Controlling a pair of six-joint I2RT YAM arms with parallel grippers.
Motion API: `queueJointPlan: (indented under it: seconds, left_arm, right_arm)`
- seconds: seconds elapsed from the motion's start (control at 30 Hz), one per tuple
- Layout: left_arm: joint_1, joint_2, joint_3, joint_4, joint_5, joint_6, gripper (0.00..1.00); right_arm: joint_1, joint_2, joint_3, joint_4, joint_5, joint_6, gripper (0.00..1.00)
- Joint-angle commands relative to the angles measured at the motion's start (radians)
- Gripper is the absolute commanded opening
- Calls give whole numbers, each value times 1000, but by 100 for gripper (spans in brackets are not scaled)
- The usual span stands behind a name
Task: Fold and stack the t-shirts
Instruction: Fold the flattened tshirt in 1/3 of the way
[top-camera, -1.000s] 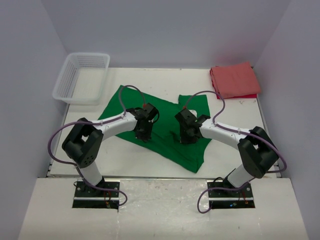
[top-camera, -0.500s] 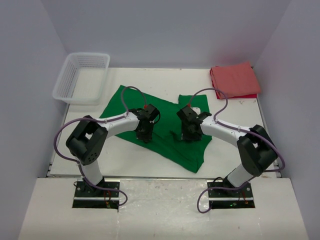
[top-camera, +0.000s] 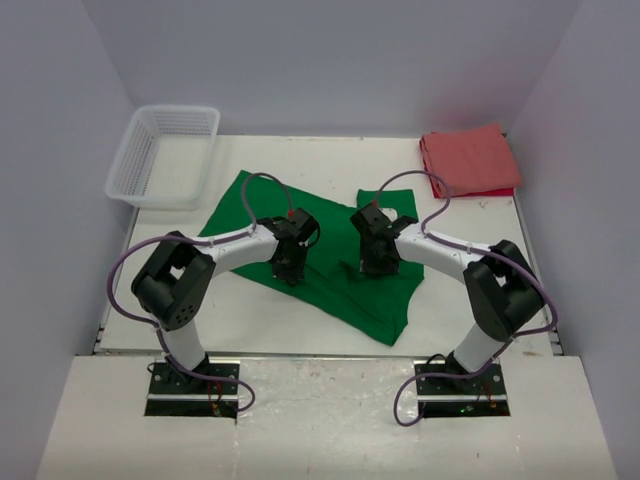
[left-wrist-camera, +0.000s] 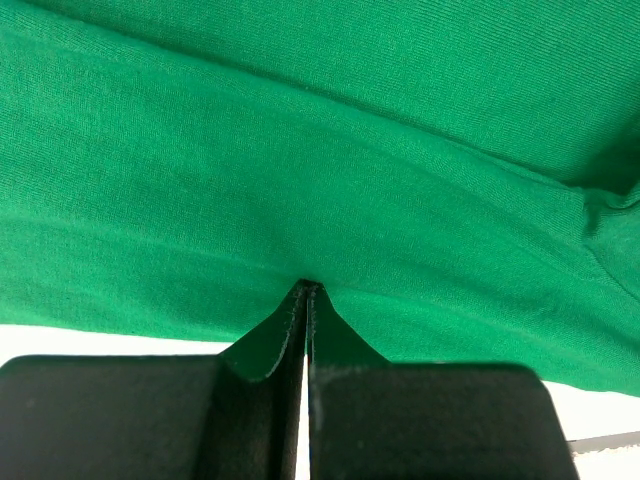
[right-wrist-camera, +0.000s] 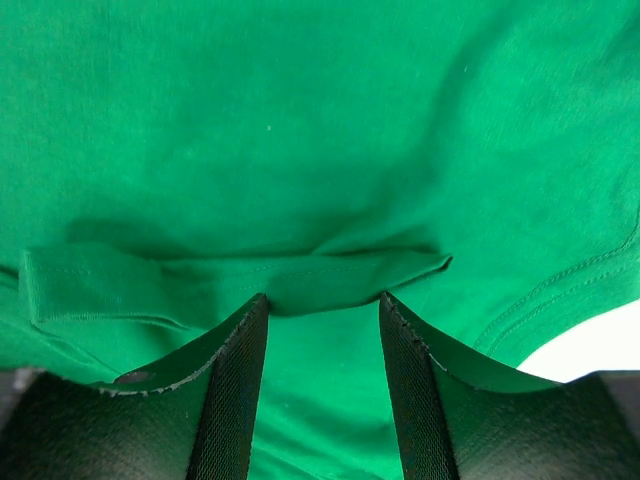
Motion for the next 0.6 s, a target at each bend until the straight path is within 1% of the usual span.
queueJointPlan:
  seconds: [0.0, 0.17, 0.37, 0.57]
  left_arm:
    - [1, 44, -46, 68, 6, 0, 0]
    - [1, 46, -57, 78, 17, -1, 0]
    - [2, 47, -60, 84, 17, 2, 0]
    - [2, 44, -67, 90, 21, 3, 0]
  right_arm:
    - [-13, 18, 46, 11, 14, -20, 50]
    - [-22, 45, 63, 16, 19, -33, 50]
    - [-62, 79, 84, 31, 28, -71, 50]
    - [-78, 27, 98, 10, 72, -92, 50]
